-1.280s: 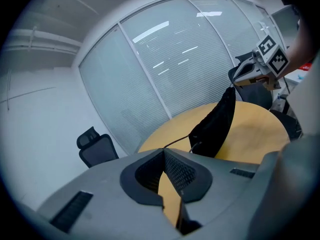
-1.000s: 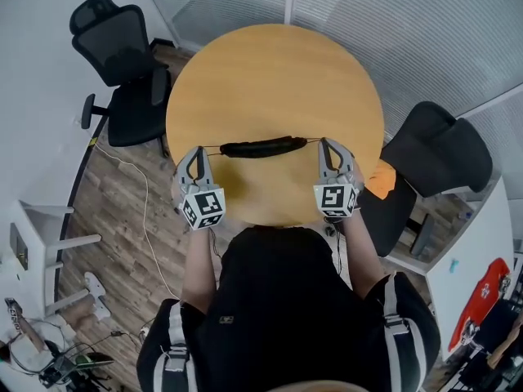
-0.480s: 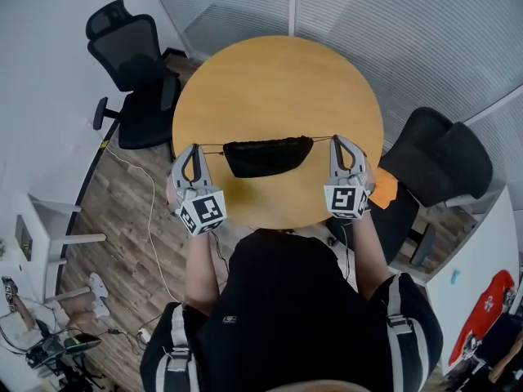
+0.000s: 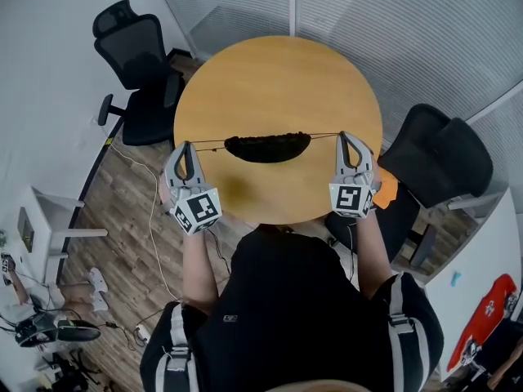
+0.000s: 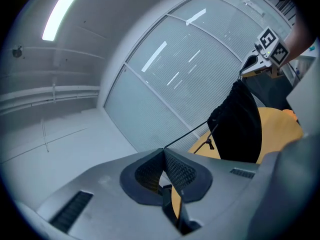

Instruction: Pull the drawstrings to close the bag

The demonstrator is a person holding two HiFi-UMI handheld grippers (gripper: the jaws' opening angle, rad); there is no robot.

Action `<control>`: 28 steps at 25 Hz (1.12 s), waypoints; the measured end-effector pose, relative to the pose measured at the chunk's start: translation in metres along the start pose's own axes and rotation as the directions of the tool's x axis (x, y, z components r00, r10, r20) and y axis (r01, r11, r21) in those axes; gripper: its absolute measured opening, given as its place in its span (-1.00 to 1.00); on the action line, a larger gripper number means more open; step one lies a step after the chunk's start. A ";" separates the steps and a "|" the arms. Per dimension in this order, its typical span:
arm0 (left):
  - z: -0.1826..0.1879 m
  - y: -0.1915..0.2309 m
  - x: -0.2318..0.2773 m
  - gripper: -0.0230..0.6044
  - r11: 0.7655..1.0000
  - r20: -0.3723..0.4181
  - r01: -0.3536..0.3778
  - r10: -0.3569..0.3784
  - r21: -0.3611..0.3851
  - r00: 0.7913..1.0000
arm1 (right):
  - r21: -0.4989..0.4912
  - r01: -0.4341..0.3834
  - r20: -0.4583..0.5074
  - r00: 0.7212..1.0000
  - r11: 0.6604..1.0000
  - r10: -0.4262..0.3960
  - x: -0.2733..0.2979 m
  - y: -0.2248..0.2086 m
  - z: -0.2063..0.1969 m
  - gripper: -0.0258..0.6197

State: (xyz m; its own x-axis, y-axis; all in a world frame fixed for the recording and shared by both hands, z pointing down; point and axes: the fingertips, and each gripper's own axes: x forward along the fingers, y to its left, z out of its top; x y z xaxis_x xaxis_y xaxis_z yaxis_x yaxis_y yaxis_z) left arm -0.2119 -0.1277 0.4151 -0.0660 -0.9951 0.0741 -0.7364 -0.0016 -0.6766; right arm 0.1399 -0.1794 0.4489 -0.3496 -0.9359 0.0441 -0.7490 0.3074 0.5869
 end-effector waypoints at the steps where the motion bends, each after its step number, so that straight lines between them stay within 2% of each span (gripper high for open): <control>1: 0.001 0.001 -0.003 -0.88 1.000 -0.001 -0.006 0.006 0.002 1.000 | -0.002 0.001 0.001 1.000 1.000 -0.001 -0.003 -0.001 -0.002 -0.74; 16: 0.000 0.012 -0.027 -0.88 0.998 -0.044 -0.055 0.057 0.042 0.997 | -0.071 0.015 0.005 1.000 0.997 -0.014 -0.019 -0.017 -0.013 -0.74; 28: 0.004 0.011 -0.025 -0.88 0.999 -0.027 -0.053 0.053 0.008 0.998 | -0.082 0.041 -0.014 0.999 0.996 -0.043 -0.023 -0.034 -0.023 -0.74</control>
State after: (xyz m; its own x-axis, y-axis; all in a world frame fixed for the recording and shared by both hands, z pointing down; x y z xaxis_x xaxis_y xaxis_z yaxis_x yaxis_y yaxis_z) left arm -0.2155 -0.1031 0.4025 -0.1232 -0.9907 0.0580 -0.7261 0.0501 -0.6857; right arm 0.1864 -0.1724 0.4465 -0.3094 -0.9505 0.0304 -0.7140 0.2533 0.6528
